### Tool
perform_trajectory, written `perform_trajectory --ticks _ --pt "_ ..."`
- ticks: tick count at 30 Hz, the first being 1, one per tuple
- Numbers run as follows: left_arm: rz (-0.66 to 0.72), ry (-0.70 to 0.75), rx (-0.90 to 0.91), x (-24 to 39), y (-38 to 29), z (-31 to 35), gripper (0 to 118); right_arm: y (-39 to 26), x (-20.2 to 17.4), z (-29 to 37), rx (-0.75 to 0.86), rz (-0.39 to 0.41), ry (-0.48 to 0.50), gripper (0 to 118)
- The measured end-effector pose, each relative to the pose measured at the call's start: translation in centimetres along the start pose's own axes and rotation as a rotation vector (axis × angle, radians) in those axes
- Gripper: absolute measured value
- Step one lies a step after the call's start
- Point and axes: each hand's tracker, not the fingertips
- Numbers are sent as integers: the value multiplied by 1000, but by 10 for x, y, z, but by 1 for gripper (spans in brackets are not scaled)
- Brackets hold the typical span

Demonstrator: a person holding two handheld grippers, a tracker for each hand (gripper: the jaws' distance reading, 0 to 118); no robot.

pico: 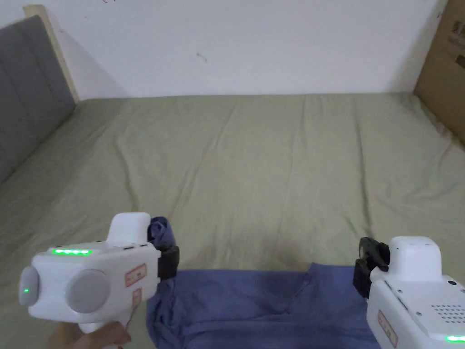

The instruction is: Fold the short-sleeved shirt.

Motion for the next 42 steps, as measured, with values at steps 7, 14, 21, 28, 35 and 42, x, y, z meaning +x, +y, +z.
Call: perform_trajectory --ticks 7,14,21,28,35,42 --pt "-417 -55 -137 117 -54 -74 17 -9 20 4 -35 -41 11 1" --pt "-261 -111 -263 116 -79 -105 83 -15 31 4 -28 -57 8 1" --pt "1 -254 -146 80 -33 -57 81 -17 40 -2 -40 -112 5 1" --pt "55 -49 -154 49 -25 -71 0 -17 44 -1 -35 -103 -10 1" --pt "48 -181 -335 79 -66 -107 0 -15 41 1 -30 -89 -11 1" --pt "44 -247 -316 105 -65 -103 0 -16 40 1 -14 -81 -10 1"
